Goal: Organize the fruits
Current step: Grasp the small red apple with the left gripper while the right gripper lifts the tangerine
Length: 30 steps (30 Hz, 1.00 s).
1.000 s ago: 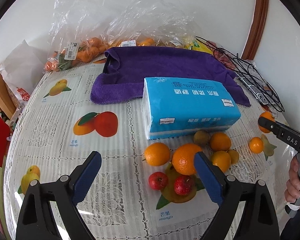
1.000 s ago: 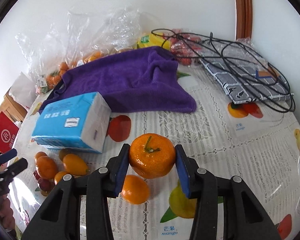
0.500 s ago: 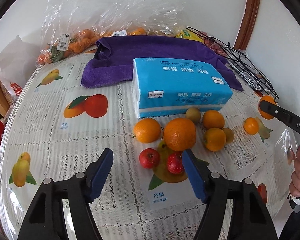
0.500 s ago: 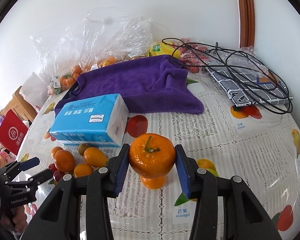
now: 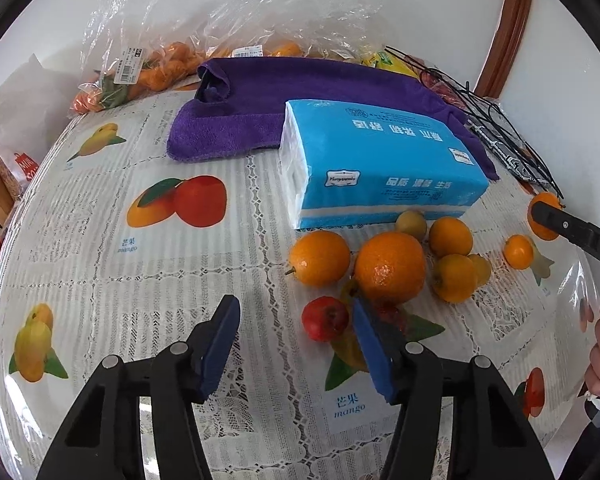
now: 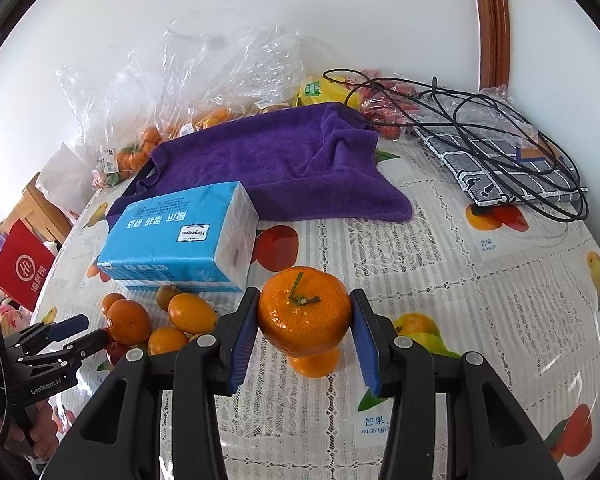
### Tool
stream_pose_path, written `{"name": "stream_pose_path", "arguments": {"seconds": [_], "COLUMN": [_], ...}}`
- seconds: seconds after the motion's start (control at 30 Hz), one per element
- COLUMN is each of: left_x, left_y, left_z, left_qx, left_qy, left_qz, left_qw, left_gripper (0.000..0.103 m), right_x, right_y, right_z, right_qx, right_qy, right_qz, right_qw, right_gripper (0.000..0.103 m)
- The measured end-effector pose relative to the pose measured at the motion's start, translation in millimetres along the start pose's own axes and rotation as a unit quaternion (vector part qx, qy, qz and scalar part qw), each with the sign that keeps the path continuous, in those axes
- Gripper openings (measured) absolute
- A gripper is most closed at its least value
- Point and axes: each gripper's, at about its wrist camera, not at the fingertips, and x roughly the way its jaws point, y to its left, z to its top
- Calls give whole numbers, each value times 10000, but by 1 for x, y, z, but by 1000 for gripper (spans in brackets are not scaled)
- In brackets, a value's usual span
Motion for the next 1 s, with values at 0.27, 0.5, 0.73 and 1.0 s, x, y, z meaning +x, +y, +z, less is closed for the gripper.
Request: {"name": "stream_pose_path", "arguments": {"seconds": [0.27,0.5,0.73,1.0], "left_x": [7,8,-9,-44], "left_y": [1,-4,1,-2], "left_z": [-3,-5,-3,0], "left_qx": [32,235,103,11], "left_qy": [16,-19,-121,-355], "left_qz": [-136,-90,-86,-42], "left_qw": [9999,9997,9998,9994], "left_gripper": [43,24,24,24], "right_x": [5,2,-9,-40], "right_y": [10,21,32,45], "right_z": [-6,-18,-23,-23], "right_qx": [-84,-189,-254,-331], "right_qy": [156,278,252,-6], "right_qz": [4,79,150,250], "right_qw": [9998,9994,9992,9991], "right_gripper": [45,45,45,45]}}
